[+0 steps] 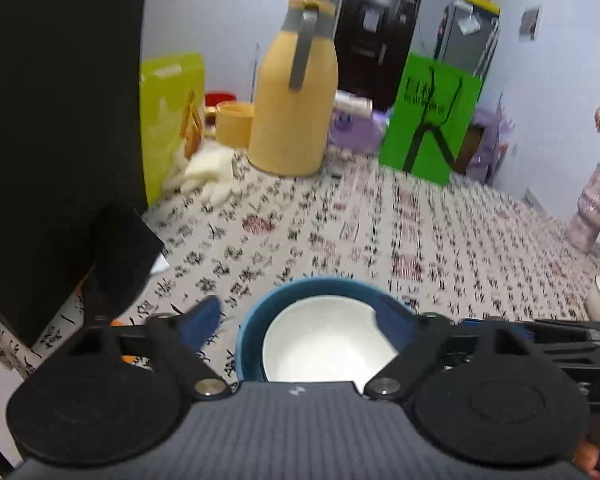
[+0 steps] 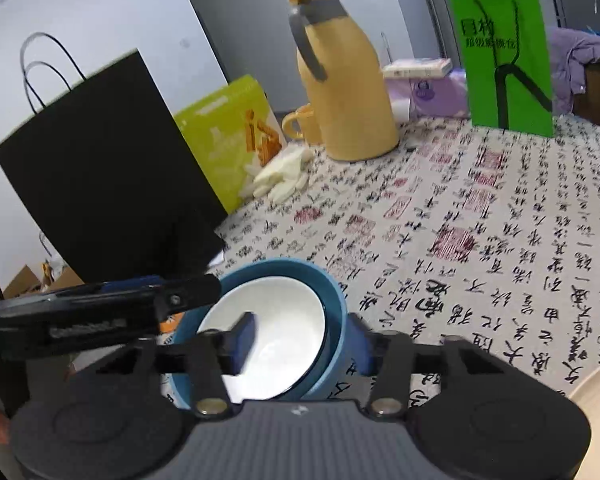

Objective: Organize plates and bowls
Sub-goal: 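Press the white bowl down inside the blue bowl with both grippers, then open both grippers and lift them away from the stacked bowls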

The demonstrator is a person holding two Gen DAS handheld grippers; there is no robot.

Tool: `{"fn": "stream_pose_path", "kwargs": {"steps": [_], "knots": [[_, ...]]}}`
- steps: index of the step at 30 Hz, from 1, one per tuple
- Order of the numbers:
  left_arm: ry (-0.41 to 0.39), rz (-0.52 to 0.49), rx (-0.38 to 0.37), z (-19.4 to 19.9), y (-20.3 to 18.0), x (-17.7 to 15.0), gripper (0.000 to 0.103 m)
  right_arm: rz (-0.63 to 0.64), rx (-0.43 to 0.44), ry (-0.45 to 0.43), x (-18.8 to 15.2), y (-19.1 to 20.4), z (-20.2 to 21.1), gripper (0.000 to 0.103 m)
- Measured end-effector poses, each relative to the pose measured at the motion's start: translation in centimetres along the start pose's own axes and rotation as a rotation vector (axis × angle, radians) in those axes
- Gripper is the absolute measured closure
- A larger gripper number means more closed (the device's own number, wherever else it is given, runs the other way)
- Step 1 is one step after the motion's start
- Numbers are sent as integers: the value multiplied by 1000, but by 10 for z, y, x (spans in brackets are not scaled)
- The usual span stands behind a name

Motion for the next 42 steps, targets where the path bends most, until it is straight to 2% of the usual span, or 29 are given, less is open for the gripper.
{"fn": "stream_pose_path", "kwargs": {"steps": [1, 2, 3, 4, 11, 18, 34, 42], "knots": [[-23, 10, 0, 4, 2, 1, 0, -3, 3, -25, 0, -2, 6, 30], [-53, 20, -1, 9, 3, 2, 0, -10, 6, -51, 1, -5, 12, 14], [-81, 24, 2, 14, 5, 2, 0, -18, 3, -80, 1, -8, 19, 4], [-98, 27, 9, 17, 6, 3, 0, -22, -1, -109, 1, -11, 25, 0], [-180, 2, 48, 35, 3, -2, 0, -19, -3, -212, -5, -20, 61, 0], [-215, 29, 31, 49, -3, -10, 0, 9, -8, -268, -16, -20, 88, 0], [-307, -14, 25, 77, -23, -27, 0, 88, -59, -446, -33, -25, 138, 0], [-329, -26, 20, 83, -24, -35, 0, 105, -92, -465, -42, -34, 150, 0]]}}
Point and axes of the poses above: each gripper's, at about its wrist camera, not at the fingertips, and z roughly against the way its jaws point, y to its left, x to its top, the point moved 5 cm from there along -z, roughly the way its jaws point, and after that the axes turned 14 degrees about -y, right-handed, at the moved point
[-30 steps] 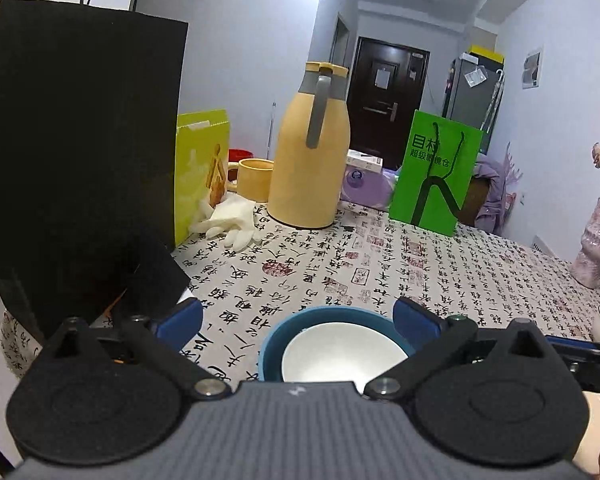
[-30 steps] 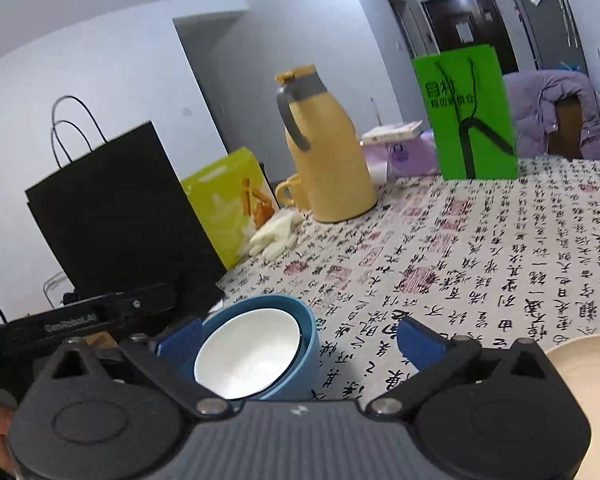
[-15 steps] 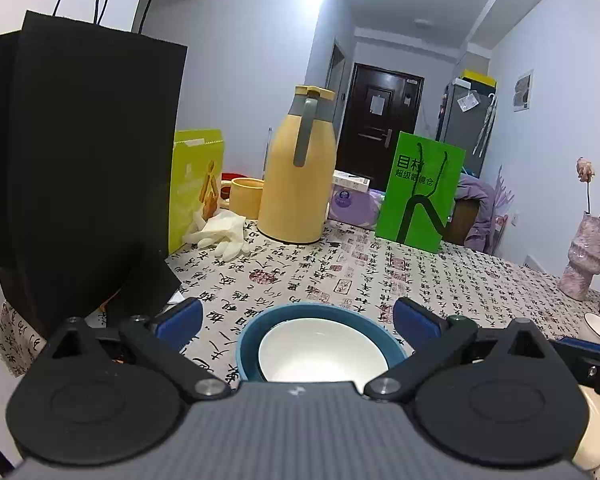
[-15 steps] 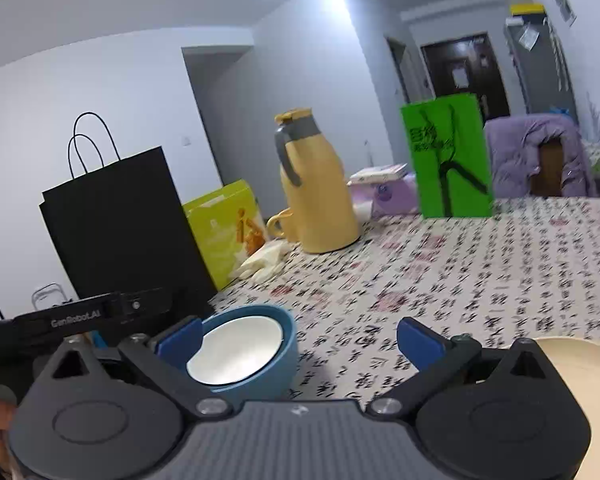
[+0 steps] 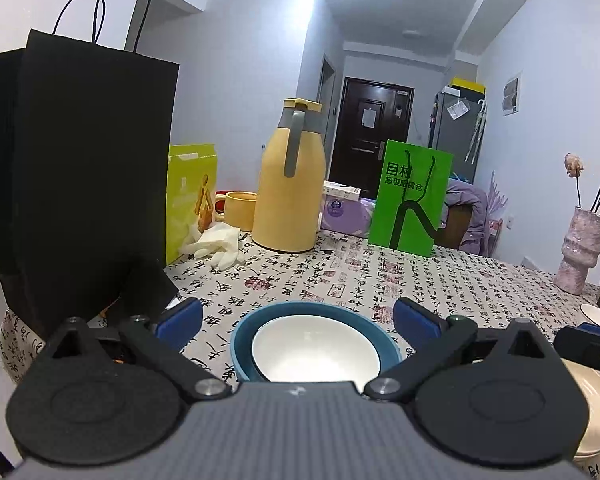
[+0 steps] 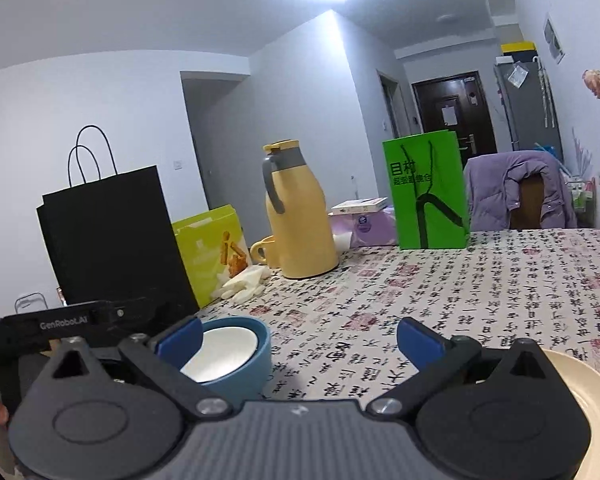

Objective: Organize plates and bowls
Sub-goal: 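Open both grippers and lift them away from the stacked bowls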

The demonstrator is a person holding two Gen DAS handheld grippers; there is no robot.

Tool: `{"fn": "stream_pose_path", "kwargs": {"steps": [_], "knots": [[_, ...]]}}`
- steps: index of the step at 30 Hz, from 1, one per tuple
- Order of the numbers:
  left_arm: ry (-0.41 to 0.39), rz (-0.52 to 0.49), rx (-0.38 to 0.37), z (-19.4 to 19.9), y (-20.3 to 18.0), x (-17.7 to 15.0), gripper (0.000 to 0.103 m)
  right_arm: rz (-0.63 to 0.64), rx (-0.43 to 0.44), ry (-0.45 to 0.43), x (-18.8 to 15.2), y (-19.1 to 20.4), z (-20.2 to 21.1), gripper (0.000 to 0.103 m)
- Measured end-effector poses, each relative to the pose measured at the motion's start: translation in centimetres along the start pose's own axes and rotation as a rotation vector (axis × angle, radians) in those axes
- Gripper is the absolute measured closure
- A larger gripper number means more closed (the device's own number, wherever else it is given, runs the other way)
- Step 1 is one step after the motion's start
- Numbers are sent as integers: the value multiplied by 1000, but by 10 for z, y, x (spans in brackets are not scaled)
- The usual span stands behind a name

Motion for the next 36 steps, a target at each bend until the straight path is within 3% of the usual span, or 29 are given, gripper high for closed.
{"fn": "stream_pose_path", "kwargs": {"steps": [15, 20, 36], "knots": [[-16, -20, -25, 2, -8, -6, 0, 63, -163, -72, -3, -32, 26, 0], [-15, -12, -31, 2, -11, -7, 0, 81, -156, -99, 0, -34, 31, 0], [-29, -2, -58, -5, -35, -4, 0, 124, -172, -39, 13, -57, 36, 0]]}}
Point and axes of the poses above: each gripper's, at about its wrist camera, not at the fingertips, and z roughly against the way its jaws point, y to its left, x to its top, the point moved 5 cm from there along -z, roughly the way its jaws point, and after that the axes turned 14 degrees about -y, right-handed, at the moved point
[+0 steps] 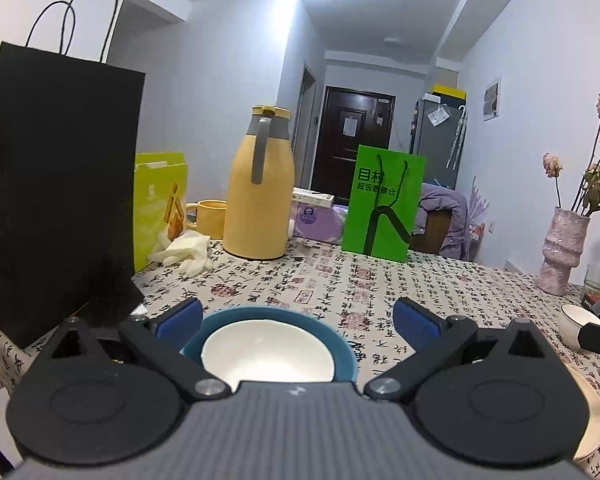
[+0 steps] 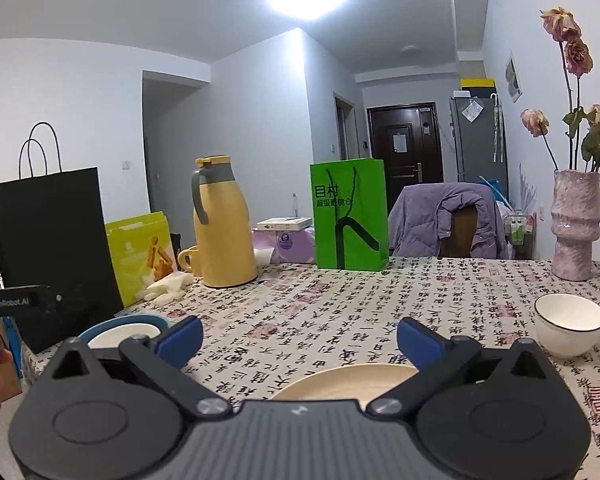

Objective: Organize plates and bowls
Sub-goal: 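Open both grippers and lift them away from the stacked bowls, then move both open grippers across the table toward the pink vase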

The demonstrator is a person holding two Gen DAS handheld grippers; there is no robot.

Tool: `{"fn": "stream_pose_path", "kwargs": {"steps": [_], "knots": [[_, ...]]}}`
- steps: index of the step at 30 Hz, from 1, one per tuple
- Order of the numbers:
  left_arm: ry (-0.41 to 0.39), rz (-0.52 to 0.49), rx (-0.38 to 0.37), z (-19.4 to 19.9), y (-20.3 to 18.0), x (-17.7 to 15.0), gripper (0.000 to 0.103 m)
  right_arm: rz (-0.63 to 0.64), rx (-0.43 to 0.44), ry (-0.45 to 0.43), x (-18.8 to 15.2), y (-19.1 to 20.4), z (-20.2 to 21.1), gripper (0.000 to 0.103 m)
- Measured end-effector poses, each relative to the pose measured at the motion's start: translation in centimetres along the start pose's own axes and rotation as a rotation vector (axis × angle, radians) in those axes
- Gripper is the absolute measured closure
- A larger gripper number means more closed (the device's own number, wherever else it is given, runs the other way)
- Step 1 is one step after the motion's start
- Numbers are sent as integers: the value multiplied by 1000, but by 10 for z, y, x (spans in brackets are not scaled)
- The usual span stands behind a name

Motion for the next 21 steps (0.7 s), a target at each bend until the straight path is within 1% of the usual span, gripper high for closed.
{"fn": "stream_pose_path", "kwargs": {"steps": [9, 14, 21], "knots": [[3, -7, -14, -12, -20, 2, 0, 4, -8, 26, 7, -24, -7, 0], [-13, -12, -24, -17, -34, 6, 0, 10, -12, 36, 13, -34, -12, 0], [-16, -21, -45, -25, -57, 10, 0, -10, -4, 50, 18, -51, -19, 0]]}}
Point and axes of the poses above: each gripper's, at about its wrist camera, not at the fingertips, and z roughly against the way its jaws point, y to its left, x to its top, the point moved 5 cm from there along -z, roughly the way its jaws point, and after that the axes turned 14 degrees about -y, right-handed, at the moved point
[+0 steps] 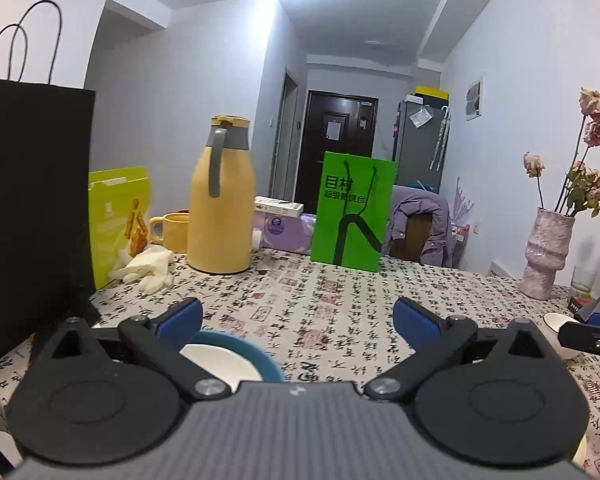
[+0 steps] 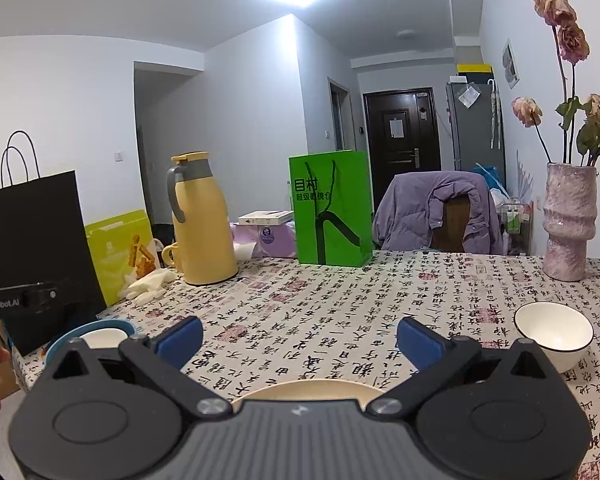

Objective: Organize plates and bowls
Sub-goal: 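Move both open grippers across the table toward the pink vase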

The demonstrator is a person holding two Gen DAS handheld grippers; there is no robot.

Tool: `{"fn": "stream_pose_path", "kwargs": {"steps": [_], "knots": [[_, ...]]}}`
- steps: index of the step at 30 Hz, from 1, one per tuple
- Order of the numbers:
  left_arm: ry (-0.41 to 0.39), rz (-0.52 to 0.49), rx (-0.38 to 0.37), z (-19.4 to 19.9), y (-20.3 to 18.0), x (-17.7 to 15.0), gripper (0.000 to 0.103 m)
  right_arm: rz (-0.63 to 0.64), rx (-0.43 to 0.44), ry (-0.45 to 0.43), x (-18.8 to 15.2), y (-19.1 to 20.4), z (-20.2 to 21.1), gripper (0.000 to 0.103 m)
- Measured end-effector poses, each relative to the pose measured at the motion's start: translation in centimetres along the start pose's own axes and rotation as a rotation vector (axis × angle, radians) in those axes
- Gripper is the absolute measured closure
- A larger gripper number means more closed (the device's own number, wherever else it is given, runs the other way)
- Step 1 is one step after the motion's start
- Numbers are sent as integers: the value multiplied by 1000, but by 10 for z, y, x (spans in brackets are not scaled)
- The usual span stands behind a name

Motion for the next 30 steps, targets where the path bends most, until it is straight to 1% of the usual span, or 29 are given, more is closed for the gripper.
{"fn": "stream_pose_path", "kwargs": {"steps": [12, 16, 22, 30], "knots": [[-19, -20, -38, -18, -43, 7, 0, 0, -7, -1, 16, -27, -10, 0], [-16, -20, -62, -25, -59, 9, 0, -11, -13, 0, 22, -36, -13, 0], [-16, -25, -96, -36, -81, 13, 0, -55, -33, 35, 25, -53, -22, 0], [-9, 3, -124, -55, -102, 20, 0, -119, -58, 88, 25, -74, -34, 0]]}}
Point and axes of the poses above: each gripper's, at about its wrist camera, not at the fingertips, and z roughly against the way its jaws point, y to its left, x to its top, the point moved 5 cm from there along -z, roughly the way its jaws point, and after that the axes turned 14 degrees about -y, right-handed, at the moved point
